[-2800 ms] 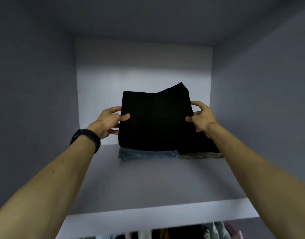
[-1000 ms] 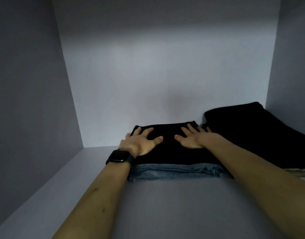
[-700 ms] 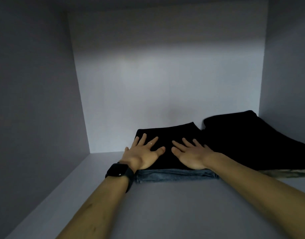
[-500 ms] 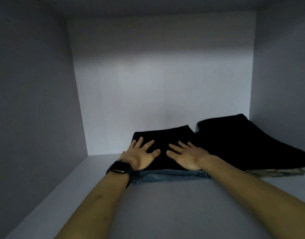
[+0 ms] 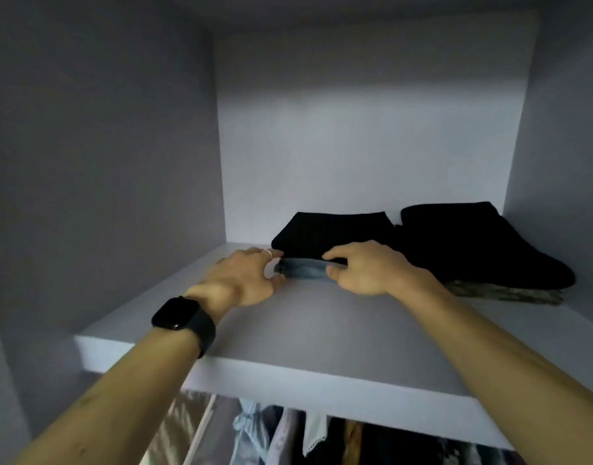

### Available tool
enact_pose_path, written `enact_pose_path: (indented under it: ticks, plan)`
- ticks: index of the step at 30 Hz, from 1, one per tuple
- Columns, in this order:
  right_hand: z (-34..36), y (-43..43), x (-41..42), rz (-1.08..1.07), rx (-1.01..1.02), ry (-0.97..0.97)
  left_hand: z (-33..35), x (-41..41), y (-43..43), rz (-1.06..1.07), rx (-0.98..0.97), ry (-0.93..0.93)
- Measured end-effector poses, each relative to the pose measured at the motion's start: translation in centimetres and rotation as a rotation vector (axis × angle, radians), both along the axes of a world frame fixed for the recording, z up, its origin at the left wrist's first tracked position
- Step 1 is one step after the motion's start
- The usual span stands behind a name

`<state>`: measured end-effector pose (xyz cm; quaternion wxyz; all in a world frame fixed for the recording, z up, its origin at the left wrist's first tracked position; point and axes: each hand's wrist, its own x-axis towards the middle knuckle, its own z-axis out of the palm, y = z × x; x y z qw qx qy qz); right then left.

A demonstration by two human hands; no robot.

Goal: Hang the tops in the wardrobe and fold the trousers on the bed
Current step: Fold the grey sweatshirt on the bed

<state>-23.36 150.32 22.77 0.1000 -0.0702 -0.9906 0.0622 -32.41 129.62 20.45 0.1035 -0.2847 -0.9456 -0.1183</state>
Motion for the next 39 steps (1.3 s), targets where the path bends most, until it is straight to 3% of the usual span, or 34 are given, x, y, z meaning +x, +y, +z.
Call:
enact_pose_path:
  ticks: [5,11,15,22,26,39]
  plan:
    - [-4.9,-6.1,5.5,0.357,-0.113,0.324,-5.7,9.4,-7.5,0.179,0.198,0.085]
    - [-14.8,-17.9,10.0,0.777,-0.334,0.456,-15.9,24.6,-20.5,0.630,0.247,0.008]
    - [-20.6,-27.0,14.1,1.050,-0.546,0.342,-22.0,35.9,-28.6,0.951,0.237,-0.074]
    - [-31.2,-42.3,25.3,1.474,-0.466,-0.179,-31.0,53.5,-37.2,1.441,0.292,-0.303]
    - [-33.6,-50.8,31.2,1.681,-0.359,-0.350,-33.6,61.5,-41.6,1.663,0.349,-0.338]
    - [-32.3,-79.1,41.3,1.925,-0.323,-0.317,-32.2,74.7,-59.9,2.034,0.350,-0.165]
